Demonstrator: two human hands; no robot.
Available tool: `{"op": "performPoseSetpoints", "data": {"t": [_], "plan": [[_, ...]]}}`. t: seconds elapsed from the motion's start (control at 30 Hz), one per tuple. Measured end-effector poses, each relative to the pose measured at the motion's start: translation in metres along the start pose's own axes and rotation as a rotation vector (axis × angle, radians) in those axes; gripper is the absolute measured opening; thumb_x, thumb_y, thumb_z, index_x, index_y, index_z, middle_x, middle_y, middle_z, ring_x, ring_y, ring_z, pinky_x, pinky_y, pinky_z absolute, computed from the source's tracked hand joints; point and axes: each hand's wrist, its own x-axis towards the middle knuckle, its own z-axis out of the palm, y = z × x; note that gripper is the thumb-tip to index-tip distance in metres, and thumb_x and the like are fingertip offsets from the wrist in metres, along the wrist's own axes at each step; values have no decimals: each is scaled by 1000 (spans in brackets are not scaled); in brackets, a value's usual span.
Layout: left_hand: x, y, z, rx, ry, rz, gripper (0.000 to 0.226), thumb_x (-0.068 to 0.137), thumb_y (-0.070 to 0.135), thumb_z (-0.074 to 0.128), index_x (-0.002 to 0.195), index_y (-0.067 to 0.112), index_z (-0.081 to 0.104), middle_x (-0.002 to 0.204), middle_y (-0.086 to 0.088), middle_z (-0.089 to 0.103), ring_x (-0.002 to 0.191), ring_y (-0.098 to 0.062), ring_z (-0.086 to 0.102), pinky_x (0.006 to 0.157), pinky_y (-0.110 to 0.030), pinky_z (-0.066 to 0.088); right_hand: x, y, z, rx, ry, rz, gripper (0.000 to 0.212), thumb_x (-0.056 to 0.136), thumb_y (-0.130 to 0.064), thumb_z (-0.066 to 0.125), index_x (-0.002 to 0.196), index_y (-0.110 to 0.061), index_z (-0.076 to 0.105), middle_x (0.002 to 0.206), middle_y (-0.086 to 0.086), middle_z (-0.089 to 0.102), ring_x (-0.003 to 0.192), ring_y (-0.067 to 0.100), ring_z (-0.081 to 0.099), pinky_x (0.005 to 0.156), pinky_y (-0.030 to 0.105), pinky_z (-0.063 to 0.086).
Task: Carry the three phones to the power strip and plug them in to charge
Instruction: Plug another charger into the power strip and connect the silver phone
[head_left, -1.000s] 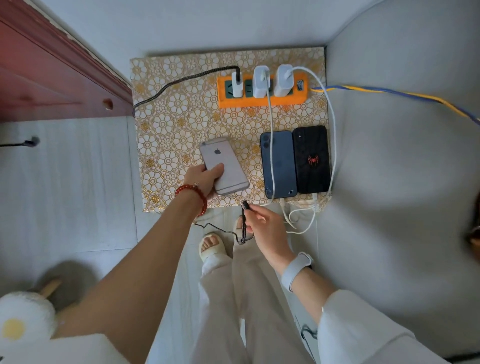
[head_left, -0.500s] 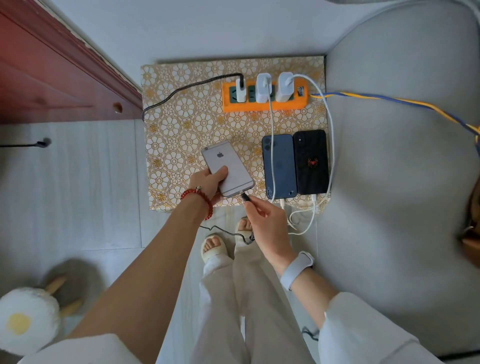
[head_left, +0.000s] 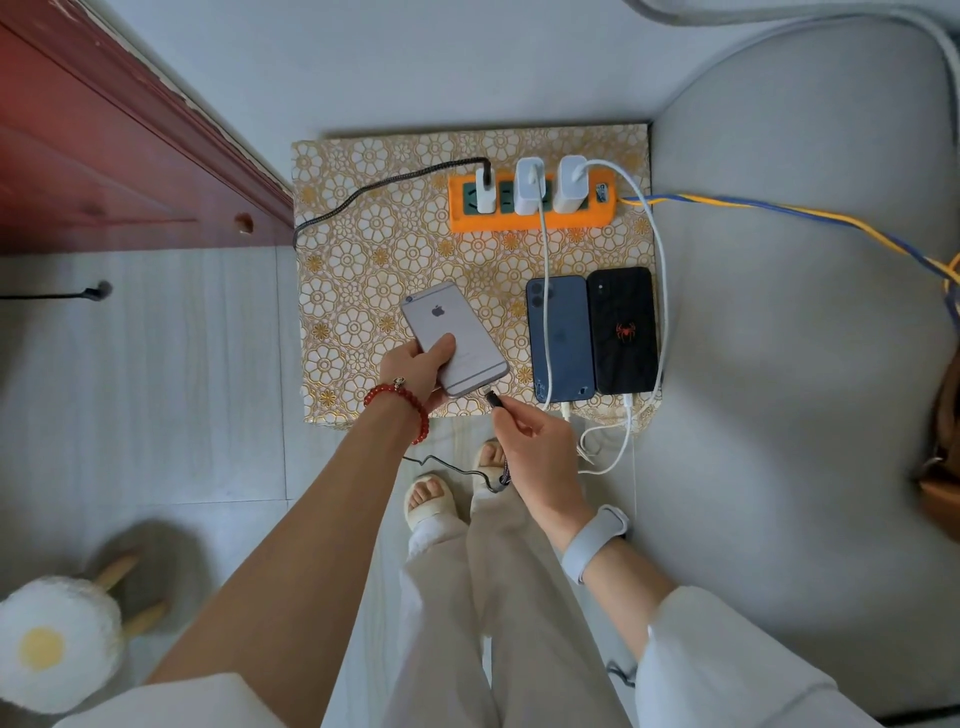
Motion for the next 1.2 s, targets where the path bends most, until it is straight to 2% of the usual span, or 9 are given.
{"op": "performPoseSetpoints", "data": {"t": [0.27,0.4,0.5,0.6,0.73,0.87,1.0,1.13,1.2], "plan": [[-3,-2,1,132,-17,96,24,85,14,58,107,4,55,83,-5,61,67,-15,60,54,-25,56,3,-1,6,-13,-17,13,23,84,-16,51,73,0,62,50,11,47,54,14,36,55,31,35],[0,-2,-2,28,31,62,16,85,15,58,99,8,55,79,-2,60,67,-14,60,45,-20,54,4,-1,4,2,-35,21,20,84,-15,50,73,-5,64,45,-9,43,48,9,32,52,29,32],[1,-1,-6,34,44,51,19,85,16,59,101,8,54,80,-3,60,69,-14,59,49,-23,54,5,-2,2,11,-34,21,19,84,-14,51,79,-1,63,56,6,48,54,13,35,54,31,32],[1,-1,-7,27,39,59,19,84,16,59,101,8,54,79,-2,60,69,-14,60,43,-18,52,5,-1,4,-28,-57,13,20,83,-16,50,75,-4,64,51,1,44,52,13,34,54,29,31],[2,-2,-6,55,40,61,23,84,17,59,104,6,54,80,-3,61,70,-16,60,57,-27,55,6,-2,5,-50,-72,19,19,84,-18,50,77,-11,67,42,-11,42,48,8,35,51,26,31],[3,-3,-6,28,49,53,17,85,17,59,98,7,54,78,-3,60,70,-16,59,64,-31,52,6,-2,4,-49,-66,4,20,83,-18,50,83,-2,62,54,3,46,53,11,32,55,30,30],[2,-2,-7,29,48,50,15,85,17,59,95,9,53,78,-2,60,70,-15,59,55,-26,53,4,-1,3,-67,-71,9,18,83,-19,50,78,-8,64,48,-3,45,49,8,32,53,26,32],[0,0,-7,25,51,49,14,85,17,59,95,9,53,77,-1,59,69,-14,59,49,-23,53,5,-2,5,-50,-62,18,17,82,-20,50,85,-5,58,53,13,48,51,9,33,53,29,30],[-1,2,-7,29,53,53,14,85,17,58,96,8,53,77,-2,59,69,-14,58,51,-24,53,6,-3,6,-72,-67,22,17,81,-23,50,85,-10,60,50,5,46,49,9,35,52,29,32]]}}
